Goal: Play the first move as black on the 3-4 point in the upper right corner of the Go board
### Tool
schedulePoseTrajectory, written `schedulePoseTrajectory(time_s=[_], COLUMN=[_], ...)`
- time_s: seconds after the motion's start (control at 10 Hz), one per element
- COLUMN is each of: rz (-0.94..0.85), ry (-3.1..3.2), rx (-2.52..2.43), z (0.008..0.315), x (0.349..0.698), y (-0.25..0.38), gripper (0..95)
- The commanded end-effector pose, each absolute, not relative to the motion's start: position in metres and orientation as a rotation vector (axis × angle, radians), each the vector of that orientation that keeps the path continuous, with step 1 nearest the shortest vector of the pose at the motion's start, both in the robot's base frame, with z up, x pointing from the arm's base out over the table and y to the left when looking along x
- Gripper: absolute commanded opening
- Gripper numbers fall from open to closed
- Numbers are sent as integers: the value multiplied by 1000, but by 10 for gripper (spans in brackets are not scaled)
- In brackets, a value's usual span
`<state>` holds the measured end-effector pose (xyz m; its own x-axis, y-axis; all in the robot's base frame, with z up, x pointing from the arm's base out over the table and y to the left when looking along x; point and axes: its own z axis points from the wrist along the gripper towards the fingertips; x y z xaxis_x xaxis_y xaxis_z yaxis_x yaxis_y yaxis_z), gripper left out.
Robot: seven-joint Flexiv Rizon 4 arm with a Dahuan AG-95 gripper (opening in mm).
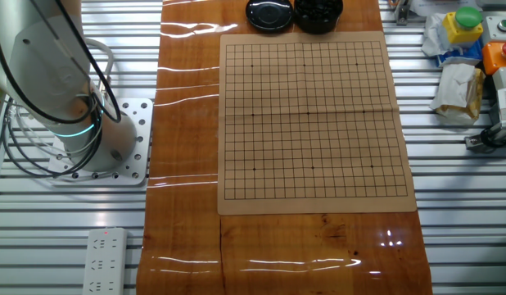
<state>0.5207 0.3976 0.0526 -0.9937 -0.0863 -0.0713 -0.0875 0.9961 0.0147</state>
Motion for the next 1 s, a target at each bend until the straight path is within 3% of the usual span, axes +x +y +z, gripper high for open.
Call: schedulePoseTrajectory(time_s=[0.1,1.0], rz=[22,18], ry=[3062,3039], rx=[-150,-167], z=[52,51], x=[521,527], y=[395,387], gripper=[190,190])
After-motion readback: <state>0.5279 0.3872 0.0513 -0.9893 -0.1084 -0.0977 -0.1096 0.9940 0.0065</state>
